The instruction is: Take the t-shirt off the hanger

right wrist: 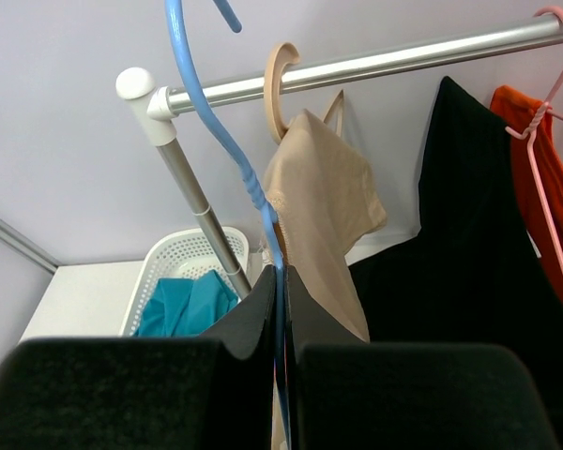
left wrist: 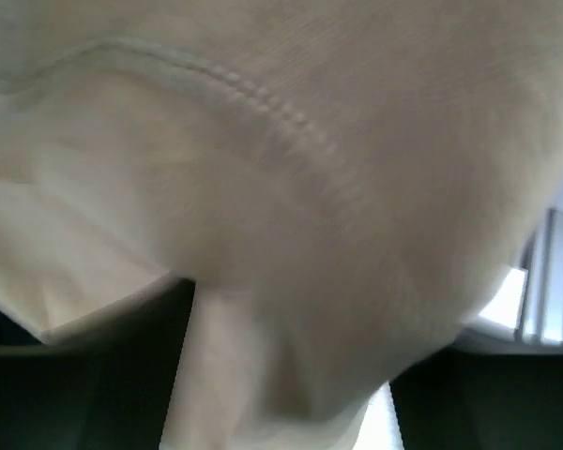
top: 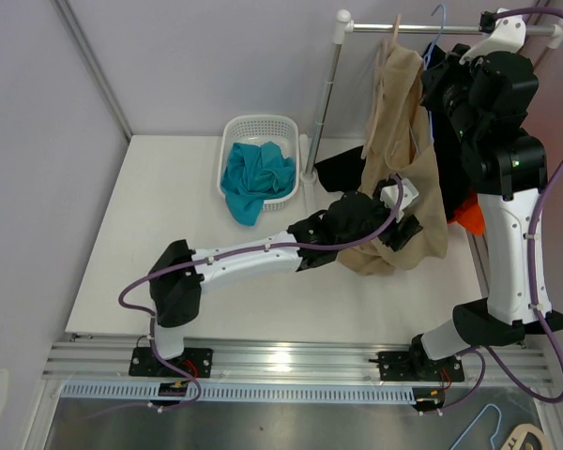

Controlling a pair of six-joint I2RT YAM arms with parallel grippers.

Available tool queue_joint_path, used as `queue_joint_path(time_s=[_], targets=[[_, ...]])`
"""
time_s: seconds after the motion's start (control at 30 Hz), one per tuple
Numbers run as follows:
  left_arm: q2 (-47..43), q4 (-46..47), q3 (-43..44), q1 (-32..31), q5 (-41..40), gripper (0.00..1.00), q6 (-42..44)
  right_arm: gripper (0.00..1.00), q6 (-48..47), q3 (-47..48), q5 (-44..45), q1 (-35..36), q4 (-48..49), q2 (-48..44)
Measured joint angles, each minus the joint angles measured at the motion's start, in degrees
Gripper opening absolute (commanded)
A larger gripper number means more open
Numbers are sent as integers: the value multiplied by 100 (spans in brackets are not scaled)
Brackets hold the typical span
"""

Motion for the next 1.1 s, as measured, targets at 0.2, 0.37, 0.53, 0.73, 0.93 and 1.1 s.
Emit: queue_joint_path(time_s=[0.2, 0.37, 0.53, 0.73, 0.93, 1.1], targets=[[367, -81, 476, -66, 223, 1, 105, 0, -2, 44, 13, 4, -22, 20], [109, 195, 11, -184, 555, 1, 168, 0, 0, 105, 55, 4, -44, 122], [-74, 186, 61, -407, 1106, 1, 308, 0, 24, -9, 7, 4, -59, 214], [-319, 153, 297, -538, 1963, 1, 568, 0, 17, -208, -393, 7, -48, 186], [-289, -402, 1102, -511, 2599, 1, 643, 0, 17, -614, -1025, 4, 184, 61], [-11, -713, 1930, -492, 3154, 1, 704, 0, 17, -627, -1469, 7, 282, -72]])
